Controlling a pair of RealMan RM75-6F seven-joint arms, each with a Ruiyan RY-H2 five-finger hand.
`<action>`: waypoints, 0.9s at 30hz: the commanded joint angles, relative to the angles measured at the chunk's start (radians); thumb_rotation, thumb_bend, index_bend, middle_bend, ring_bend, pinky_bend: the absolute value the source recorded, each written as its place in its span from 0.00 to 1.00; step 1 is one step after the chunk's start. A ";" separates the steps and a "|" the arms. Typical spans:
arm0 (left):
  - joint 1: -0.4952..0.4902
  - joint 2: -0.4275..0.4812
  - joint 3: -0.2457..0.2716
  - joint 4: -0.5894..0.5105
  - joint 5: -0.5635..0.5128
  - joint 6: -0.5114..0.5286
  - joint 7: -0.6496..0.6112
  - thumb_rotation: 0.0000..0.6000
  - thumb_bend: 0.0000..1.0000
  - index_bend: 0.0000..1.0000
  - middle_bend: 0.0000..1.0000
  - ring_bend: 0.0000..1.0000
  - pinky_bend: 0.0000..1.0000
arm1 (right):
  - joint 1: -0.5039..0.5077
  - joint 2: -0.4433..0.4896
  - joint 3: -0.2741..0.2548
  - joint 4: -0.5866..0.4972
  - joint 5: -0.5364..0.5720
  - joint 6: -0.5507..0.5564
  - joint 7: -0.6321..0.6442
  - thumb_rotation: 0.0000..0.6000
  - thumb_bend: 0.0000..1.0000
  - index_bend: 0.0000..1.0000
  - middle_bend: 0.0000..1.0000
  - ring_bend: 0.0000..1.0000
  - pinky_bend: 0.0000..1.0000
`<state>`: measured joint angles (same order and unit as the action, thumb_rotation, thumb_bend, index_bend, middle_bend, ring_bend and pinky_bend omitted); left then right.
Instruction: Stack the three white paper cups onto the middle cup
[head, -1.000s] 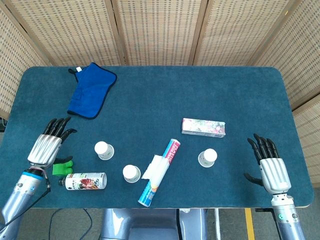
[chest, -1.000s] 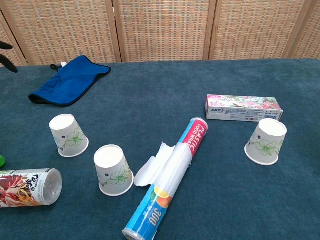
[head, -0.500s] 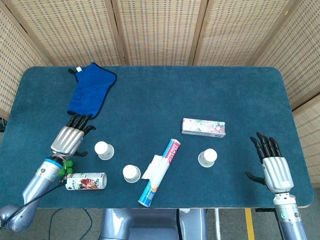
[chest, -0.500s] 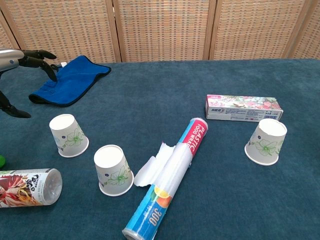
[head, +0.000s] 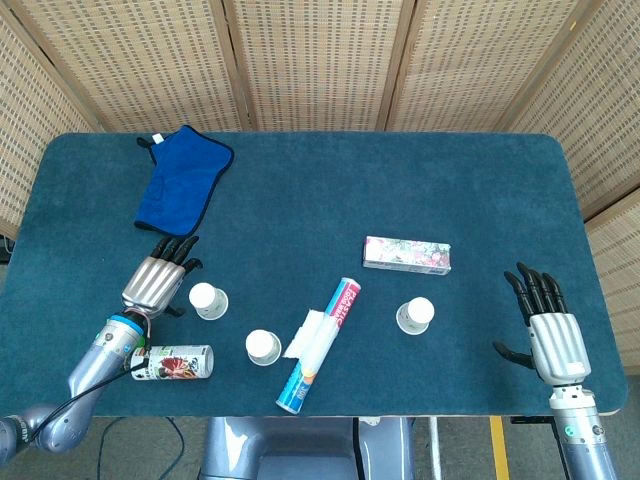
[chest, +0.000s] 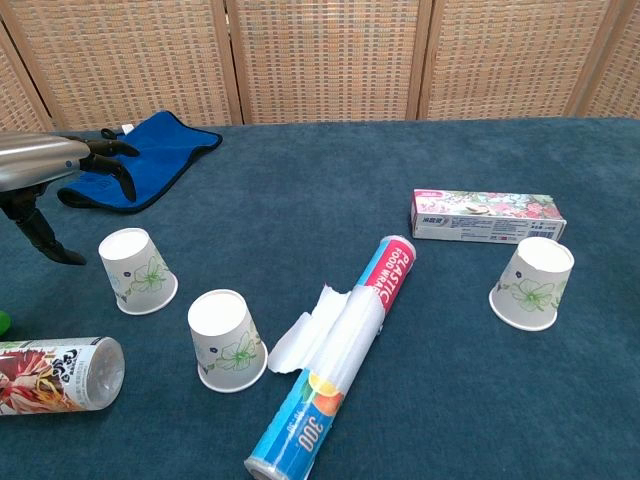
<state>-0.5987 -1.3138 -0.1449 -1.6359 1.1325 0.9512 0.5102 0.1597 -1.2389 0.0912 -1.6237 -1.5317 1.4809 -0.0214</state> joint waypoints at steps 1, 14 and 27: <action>-0.012 -0.014 0.007 0.015 -0.014 -0.005 0.014 1.00 0.16 0.29 0.00 0.00 0.00 | 0.000 0.001 0.000 0.000 0.000 0.000 0.004 1.00 0.08 0.00 0.00 0.00 0.00; -0.060 -0.074 0.024 0.047 -0.064 -0.012 0.055 1.00 0.17 0.31 0.00 0.00 0.00 | 0.000 0.009 0.003 0.002 0.005 -0.003 0.030 1.00 0.08 0.00 0.00 0.00 0.00; -0.058 -0.071 0.039 0.035 -0.047 0.032 0.036 1.00 0.22 0.53 0.00 0.00 0.00 | 0.000 0.013 0.004 0.002 0.004 -0.004 0.043 1.00 0.08 0.00 0.00 0.00 0.00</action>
<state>-0.6583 -1.3901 -0.1069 -1.5963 1.0805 0.9781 0.5519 0.1595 -1.2261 0.0949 -1.6216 -1.5281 1.4774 0.0213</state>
